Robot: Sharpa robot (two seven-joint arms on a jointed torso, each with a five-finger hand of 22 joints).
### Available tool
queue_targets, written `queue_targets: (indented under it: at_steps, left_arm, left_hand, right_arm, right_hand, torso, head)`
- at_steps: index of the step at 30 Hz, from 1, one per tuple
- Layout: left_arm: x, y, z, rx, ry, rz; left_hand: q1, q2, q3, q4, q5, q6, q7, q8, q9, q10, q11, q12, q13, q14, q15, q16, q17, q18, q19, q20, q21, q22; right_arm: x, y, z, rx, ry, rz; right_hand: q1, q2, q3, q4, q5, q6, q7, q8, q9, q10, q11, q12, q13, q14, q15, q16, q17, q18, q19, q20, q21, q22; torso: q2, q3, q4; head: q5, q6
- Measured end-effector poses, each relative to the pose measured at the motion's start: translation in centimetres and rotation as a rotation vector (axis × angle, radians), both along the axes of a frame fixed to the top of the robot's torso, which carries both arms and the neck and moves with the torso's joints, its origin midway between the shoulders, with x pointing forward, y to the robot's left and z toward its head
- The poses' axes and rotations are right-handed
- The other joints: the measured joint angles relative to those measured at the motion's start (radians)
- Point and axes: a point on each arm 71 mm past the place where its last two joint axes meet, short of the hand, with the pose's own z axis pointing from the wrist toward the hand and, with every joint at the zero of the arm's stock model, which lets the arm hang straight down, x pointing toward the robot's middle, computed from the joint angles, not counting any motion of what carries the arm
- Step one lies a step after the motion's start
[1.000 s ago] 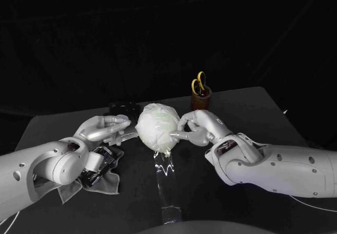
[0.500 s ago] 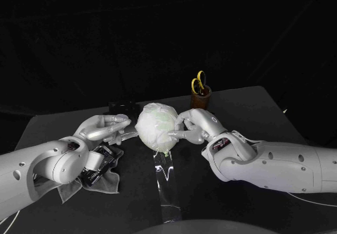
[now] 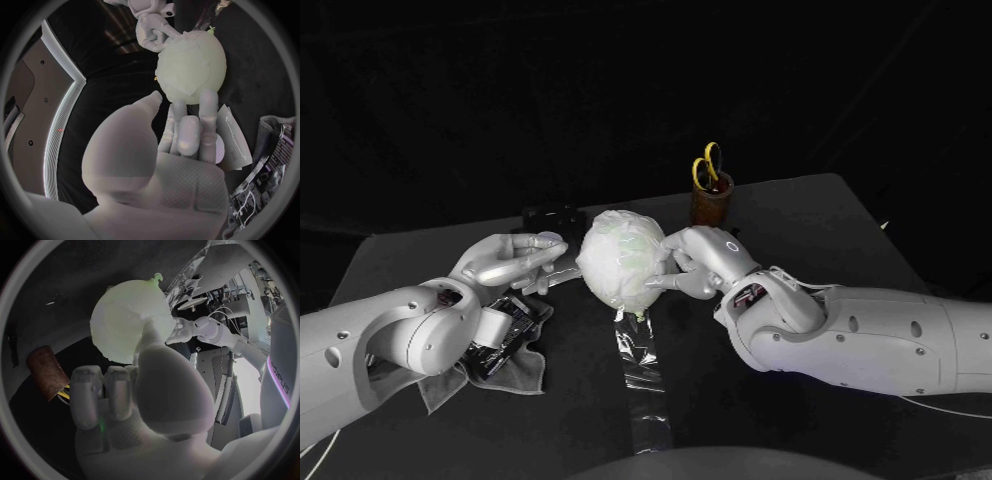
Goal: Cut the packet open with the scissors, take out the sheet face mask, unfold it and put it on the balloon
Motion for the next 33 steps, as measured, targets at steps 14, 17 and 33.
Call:
queue_targets:
  at_steps: [14, 17, 33]
  left_arm:
    - [0.0, 0.1, 0.0, 0.0, 0.0, 0.001]
    - [0.0, 0.1, 0.0, 0.001, 0.0, 0.001]
    - [0.0, 0.2, 0.0, 0.002, 0.0, 0.004]
  left_hand:
    - [0.0, 0.0, 0.0, 0.0, 0.0, 0.0, 0.0, 0.0, 0.0, 0.0, 0.0, 0.0, 0.0, 0.0, 0.0, 0.0, 0.001, 0.0, 0.0, 0.0, 0.0, 0.0]
    - [0.0, 0.0, 0.0, 0.0, 0.0, 0.0, 0.0, 0.0, 0.0, 0.0, 0.0, 0.0, 0.0, 0.0, 0.0, 0.0, 0.001, 0.0, 0.0, 0.0, 0.0, 0.0]
    - [0.0, 0.0, 0.0, 0.0, 0.0, 0.0, 0.0, 0.0, 0.0, 0.0, 0.0, 0.0, 0.0, 0.0, 0.0, 0.0, 0.0, -0.001, 0.0, 0.0, 0.0, 0.0]
  right_arm:
    - [-1.2, 0.3, -0.3, -0.087, 0.033, 0.063]
    - [-1.3, 0.3, -0.3, -0.1, 0.039, 0.071]
    - [-2.6, -1.8, 0.5, -0.047, 0.006, 0.071]
  right_hand:
    - [0.031, -0.024, -0.003, -0.003, 0.0, 0.0, 0.0, 0.001, -0.008, 0.0, 0.0, -0.002, 0.0, 0.0, 0.0, 0.001, 0.0, 0.0, 0.0, 0.0, -0.001, -0.001]
    - [0.033, -0.026, -0.003, -0.003, 0.0, 0.0, 0.0, 0.001, -0.009, 0.0, 0.0, -0.002, 0.0, 0.0, 0.0, 0.001, 0.001, 0.0, 0.0, 0.0, -0.001, -0.001]
    - [0.061, -0.003, 0.035, 0.037, 0.0, -0.088, 0.049, -0.146, -0.114, -0.004, 0.034, 0.006, 0.002, 0.0, 0.023, 0.0, 0.001, 0.0, -0.004, 0.008, -0.019, 0.0]
  torso:
    - [0.0, 0.0003, -0.0005]
    - [-0.001, 0.0004, -0.001]
    - [-0.001, 0.0007, -0.0011]
  head:
    - [-0.001, -0.007]
    - [-0.001, -0.007]
    - [-0.001, -0.002]
